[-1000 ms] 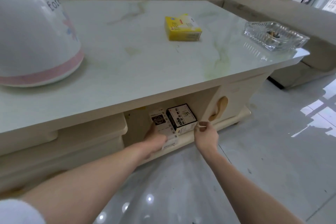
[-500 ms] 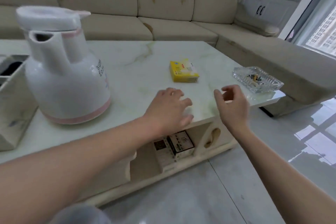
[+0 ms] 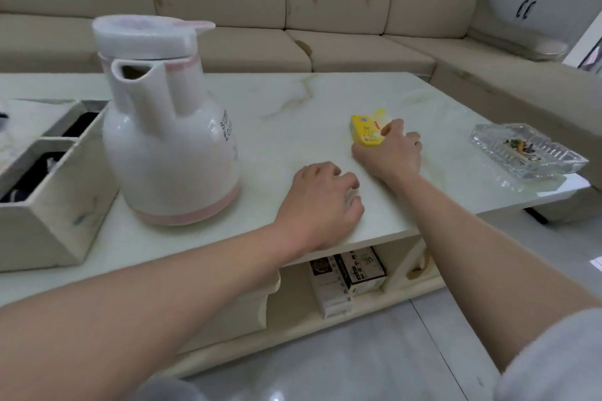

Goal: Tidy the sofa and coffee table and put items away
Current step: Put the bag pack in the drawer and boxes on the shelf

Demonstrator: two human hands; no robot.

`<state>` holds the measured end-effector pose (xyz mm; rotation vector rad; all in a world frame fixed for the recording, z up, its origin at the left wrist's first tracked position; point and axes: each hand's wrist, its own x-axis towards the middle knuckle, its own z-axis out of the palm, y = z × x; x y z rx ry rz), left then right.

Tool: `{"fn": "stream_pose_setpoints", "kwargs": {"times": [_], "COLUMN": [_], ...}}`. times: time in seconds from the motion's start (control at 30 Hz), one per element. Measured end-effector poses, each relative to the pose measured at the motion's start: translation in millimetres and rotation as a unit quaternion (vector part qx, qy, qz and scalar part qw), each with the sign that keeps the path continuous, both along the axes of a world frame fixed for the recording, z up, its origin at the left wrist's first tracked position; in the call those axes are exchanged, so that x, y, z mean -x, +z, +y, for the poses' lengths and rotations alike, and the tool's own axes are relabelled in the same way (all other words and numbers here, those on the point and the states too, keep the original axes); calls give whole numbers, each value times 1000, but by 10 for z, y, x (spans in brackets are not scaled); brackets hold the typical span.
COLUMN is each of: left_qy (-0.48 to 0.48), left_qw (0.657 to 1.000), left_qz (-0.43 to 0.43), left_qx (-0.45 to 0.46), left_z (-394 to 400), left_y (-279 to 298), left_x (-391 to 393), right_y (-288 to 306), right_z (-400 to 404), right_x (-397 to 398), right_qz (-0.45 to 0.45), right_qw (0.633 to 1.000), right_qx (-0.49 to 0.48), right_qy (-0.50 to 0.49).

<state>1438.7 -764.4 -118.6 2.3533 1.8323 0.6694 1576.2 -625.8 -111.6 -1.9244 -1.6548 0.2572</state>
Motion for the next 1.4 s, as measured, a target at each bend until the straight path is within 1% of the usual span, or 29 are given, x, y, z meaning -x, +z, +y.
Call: {"fn": "stream_pose_setpoints", "kwargs": {"times": [0.03,0.1,0.2,0.3,0.37,0.43,0.53,0.67,0.77,0.87,0.97,1.03,1.1,1.17,1.2,1.23,1.3,1.33,1.4], "left_qy": [3,9,11,7,7,8,7,8,9,6,6,9,10,9,8,8,5,2,-3], "left_qw": [1000,1000,1000,1000,1000,1000,999,999,999,1000,1000,1000,1000,1000,1000,1000,1000,1000,1000], "left_qz": [2,6,3,7,9,8,10,5,10,9,15,15,17,22,23,21,26,28,23], "left_qx": [5,15,17,15,21,29,32,31,30,20,15,14,14,11,12,11,8,8,8], "left_z": [-1,-7,-11,-28,-41,-61,-74,-82,-87,-79,-47,-31,-19,-17,-18,-17,-24,-29,-50], "left_y": [-1,11,35,46,58,72,85,94,94,90,62,46,23,13,12,14,24,34,47], "left_x": [7,2,-16,-18,-33,-33,-35,-40,-43,-46,-47,-40,-51,-49,-50,-51,-54,-47,-45], "right_y": [0,6,-64,-236,-421,-699,-1203,-1683,-1874,-2004,-2146,-2259,-2401,-2435,-2418,-2391,-2295,-2241,-2168], "right_z": [-104,-400,-939,-1510,-1872,-2175,-2429,-2305,-2013,-1717,-1451,-1315,-1232,-1212,-1222,-1238,-1281,-1312,-1404], "right_x": [-61,-242,-600,-897,-1056,-1171,-1292,-1269,-1050,-780,-581,-518,-510,-487,-468,-462,-466,-489,-592], "right_qz": [15,14,20,37,57,68,71,51,29,1,18,-23,-99,-162,-178,-187,-172,-163,-175], "right_qw": [1000,998,996,984,973,965,966,979,988,995,994,994,990,981,978,977,982,984,980], "right_qx": [-4,-12,-45,-138,-182,-203,-192,-127,-69,13,93,86,72,77,87,92,71,57,47], "right_qy": [22,65,78,105,129,153,159,153,133,101,60,60,69,69,60,51,44,50,81]}}
